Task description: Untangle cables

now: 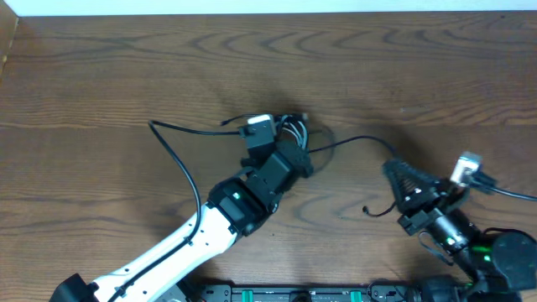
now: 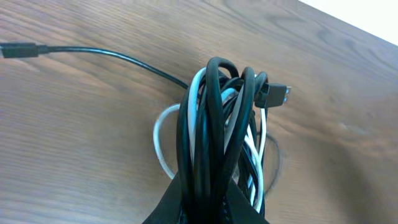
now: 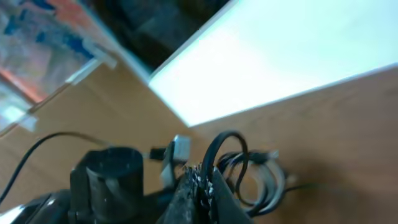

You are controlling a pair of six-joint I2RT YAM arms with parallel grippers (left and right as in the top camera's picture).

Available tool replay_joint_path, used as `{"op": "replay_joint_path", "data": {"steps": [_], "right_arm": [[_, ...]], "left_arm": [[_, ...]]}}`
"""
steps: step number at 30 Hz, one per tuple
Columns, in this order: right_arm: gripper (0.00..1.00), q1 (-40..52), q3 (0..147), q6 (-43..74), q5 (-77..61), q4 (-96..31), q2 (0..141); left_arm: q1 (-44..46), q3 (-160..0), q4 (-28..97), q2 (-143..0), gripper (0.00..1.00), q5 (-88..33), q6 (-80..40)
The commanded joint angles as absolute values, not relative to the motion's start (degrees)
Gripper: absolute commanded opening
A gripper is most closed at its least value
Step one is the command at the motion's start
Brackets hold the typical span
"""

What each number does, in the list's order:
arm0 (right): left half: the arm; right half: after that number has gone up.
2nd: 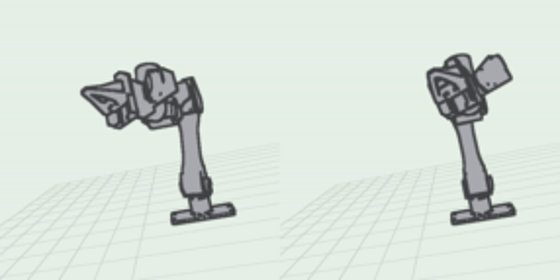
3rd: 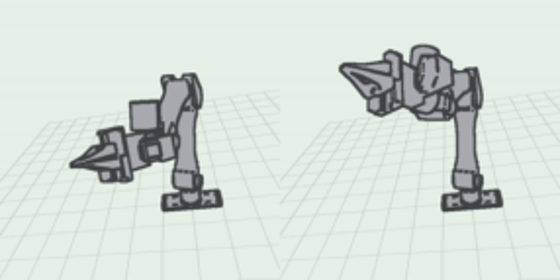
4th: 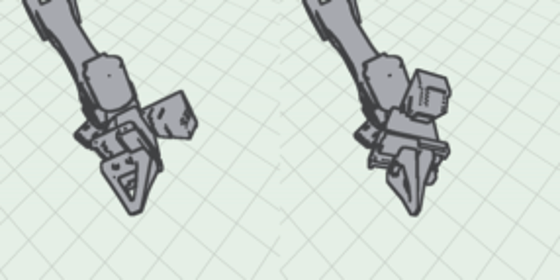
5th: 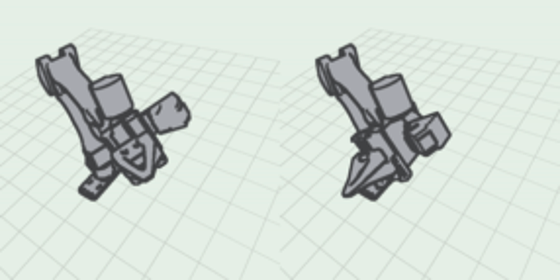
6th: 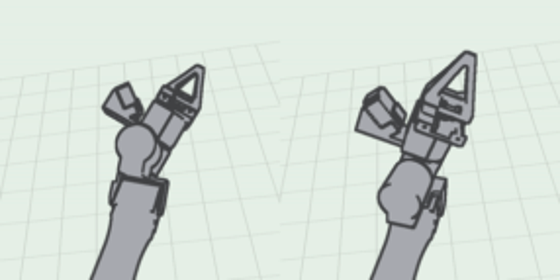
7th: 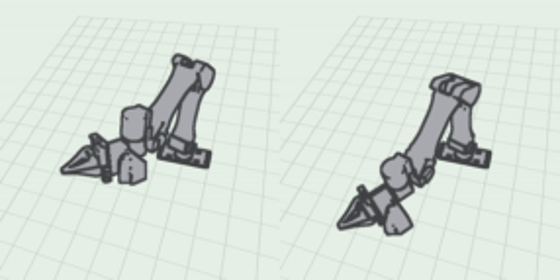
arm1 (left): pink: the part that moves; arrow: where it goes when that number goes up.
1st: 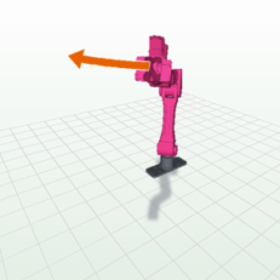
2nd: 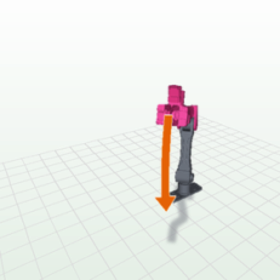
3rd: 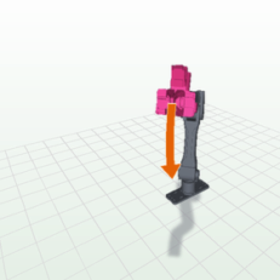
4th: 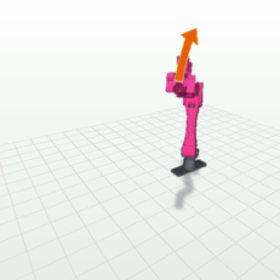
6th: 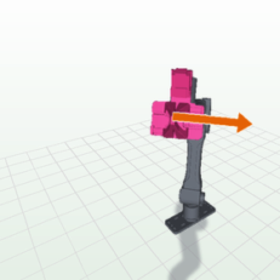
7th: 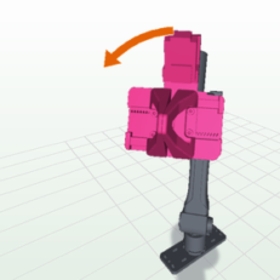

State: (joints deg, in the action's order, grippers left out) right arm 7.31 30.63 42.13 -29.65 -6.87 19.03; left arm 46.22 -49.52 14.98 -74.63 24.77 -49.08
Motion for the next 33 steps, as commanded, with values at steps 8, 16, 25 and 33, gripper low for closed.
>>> {"op": "replay_joint_path", "data": {"steps": [8, 16, 25, 33], "right_arm": [[0.01, 4.91, 43.68, 27.49, -3.16, -16.27, 19.46], [0.01, 4.91, 50.76, 27.07, 12.40, -25.65, 19.46], [0.01, 4.91, 53.58, 29.56, 26.70, -32.71, 19.46], [0.01, 4.91, 56.25, 36.40, 40.01, -42.78, 19.46]], "left_arm": [[39.62, -50.13, 14.98, -80.31, 0.08, 28.36, -48.38], [33.54, -50.13, 14.90, -85.34, 0.08, 28.34, -52.77], [26.06, -50.13, 13.93, -86.32, 0.08, 28.36, -57.60], [17.61, -50.13, 12.80, -86.32, 0.08, 28.27, -57.54]]}}
